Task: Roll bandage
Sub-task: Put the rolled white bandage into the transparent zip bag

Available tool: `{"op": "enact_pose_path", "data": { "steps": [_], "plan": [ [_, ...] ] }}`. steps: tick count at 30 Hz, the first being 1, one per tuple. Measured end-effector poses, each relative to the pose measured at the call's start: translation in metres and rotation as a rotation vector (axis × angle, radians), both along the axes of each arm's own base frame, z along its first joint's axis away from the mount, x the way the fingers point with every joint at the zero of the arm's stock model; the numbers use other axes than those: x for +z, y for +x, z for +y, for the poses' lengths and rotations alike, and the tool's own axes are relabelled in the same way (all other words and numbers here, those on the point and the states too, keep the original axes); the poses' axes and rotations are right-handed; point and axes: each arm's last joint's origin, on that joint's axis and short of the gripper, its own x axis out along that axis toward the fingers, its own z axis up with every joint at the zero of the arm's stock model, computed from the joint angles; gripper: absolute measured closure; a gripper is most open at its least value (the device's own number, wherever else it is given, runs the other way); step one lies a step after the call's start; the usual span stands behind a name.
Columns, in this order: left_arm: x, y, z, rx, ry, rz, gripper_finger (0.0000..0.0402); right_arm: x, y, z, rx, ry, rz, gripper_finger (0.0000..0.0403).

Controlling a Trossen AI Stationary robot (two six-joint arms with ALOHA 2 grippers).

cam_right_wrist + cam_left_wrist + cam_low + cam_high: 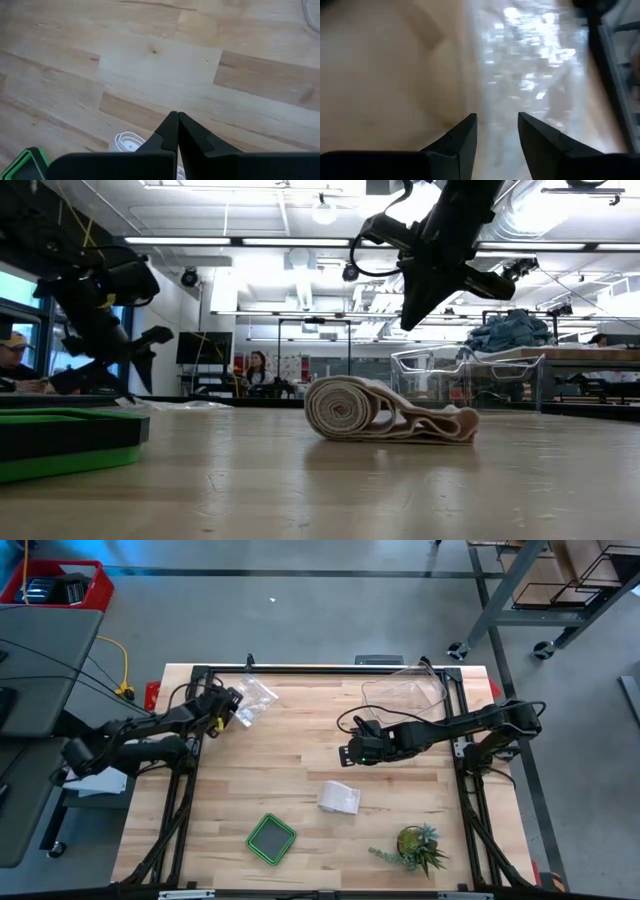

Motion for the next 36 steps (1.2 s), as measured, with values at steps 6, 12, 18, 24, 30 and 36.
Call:
{"op": "enact_pose_path", "data": {
  "steps": [6, 12, 18, 24, 30, 36],
  "plan": [
    [-0.002, 0.005, 0.005, -0.014, 0.019, -0.021, 0.0267, 0.0, 0.0, 0.0, -0.001, -0.002, 0.0, 0.0403],
    [-0.009, 0.007, 0.006, -0.006, -0.021, -0.014, 0.0267, 0.0, 0.0, 0.0, -0.002, -0.005, 0.0, 0.0403],
    [-0.012, 0.012, 0.011, 0.009, -0.003, -0.041, 0.0282, 0.0, 0.0, 0.0, -0.002, -0.006, 0.0, 0.0403],
    [-0.012, 0.013, 0.012, -0.012, 0.0, -0.05, 0.0382, 0.0, 0.0, 0.0, -0.002, -0.006, 0.0, 0.0403],
    [0.007, 0.022, 0.015, -0.189, 0.108, -0.217, 0.0399, 0.003, -0.001, 0.0, 0.092, -0.027, 0.012, 0.0403],
    [0.034, 0.036, -0.003, -0.699, 0.17, -0.461, 0.0401, 0.019, -0.006, 0.001, 0.232, -0.059, -0.036, 0.0403]
  ]
}}
